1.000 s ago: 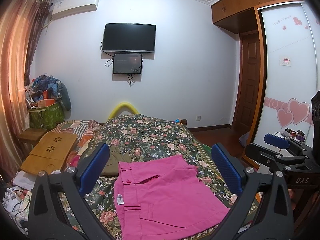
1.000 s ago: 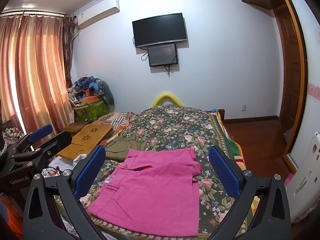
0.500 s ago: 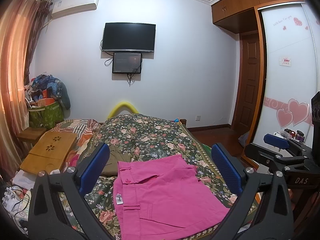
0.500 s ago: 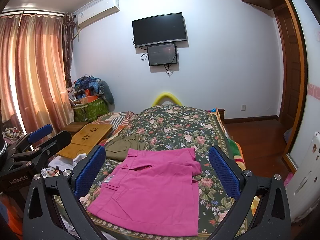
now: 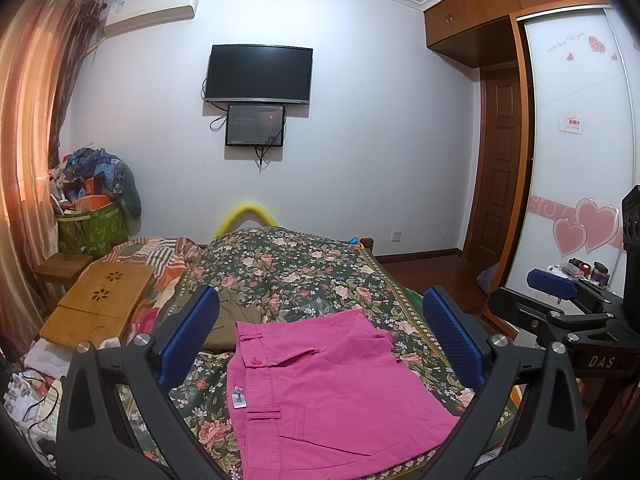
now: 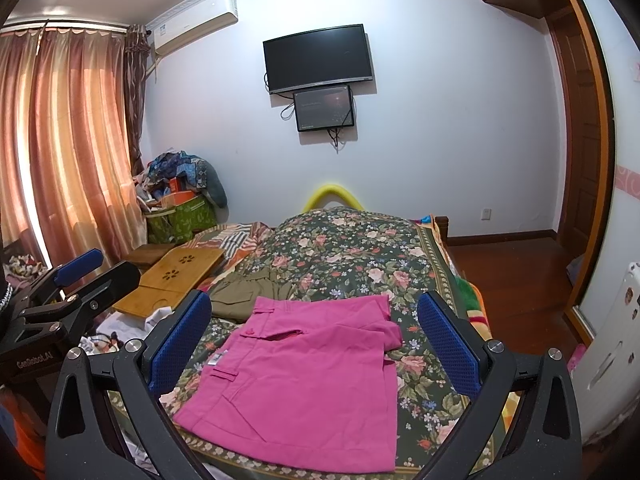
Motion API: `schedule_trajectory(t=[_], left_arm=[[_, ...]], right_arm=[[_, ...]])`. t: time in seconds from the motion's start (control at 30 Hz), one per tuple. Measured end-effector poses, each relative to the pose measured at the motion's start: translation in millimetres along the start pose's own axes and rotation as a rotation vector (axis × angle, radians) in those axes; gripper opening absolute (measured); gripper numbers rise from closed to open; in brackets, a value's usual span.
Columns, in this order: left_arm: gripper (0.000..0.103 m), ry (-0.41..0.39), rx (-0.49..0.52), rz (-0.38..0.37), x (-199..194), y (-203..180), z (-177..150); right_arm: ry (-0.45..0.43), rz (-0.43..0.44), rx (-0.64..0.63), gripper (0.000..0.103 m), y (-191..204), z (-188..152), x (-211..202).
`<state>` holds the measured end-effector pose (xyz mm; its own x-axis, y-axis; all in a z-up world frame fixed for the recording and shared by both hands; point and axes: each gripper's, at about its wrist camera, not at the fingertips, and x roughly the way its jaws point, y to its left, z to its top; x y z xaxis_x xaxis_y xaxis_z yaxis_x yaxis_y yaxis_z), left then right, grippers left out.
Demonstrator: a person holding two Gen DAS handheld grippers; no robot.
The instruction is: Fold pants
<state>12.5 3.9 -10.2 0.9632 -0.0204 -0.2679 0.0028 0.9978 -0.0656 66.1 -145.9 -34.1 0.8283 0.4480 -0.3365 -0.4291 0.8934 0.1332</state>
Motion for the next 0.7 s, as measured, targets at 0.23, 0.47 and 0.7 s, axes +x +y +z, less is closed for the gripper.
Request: schedule_trajectory(t=[0.23, 0.47, 0.7], left_arm=[[0.103, 0.007, -0.005, 0.0, 2, 2, 0], [0.103, 0.005, -0.003, 0.002, 9, 5, -2], [0.103, 0.084, 0.006, 0.028, 51, 25, -6]], right_arm=[[0.007, 0.0, -0.001, 0.103, 0, 0, 2], [0.023, -0.007, 0.0, 0.103, -2, -1, 7], [0.063, -0.071, -0.033, 0.103, -18, -4, 31]])
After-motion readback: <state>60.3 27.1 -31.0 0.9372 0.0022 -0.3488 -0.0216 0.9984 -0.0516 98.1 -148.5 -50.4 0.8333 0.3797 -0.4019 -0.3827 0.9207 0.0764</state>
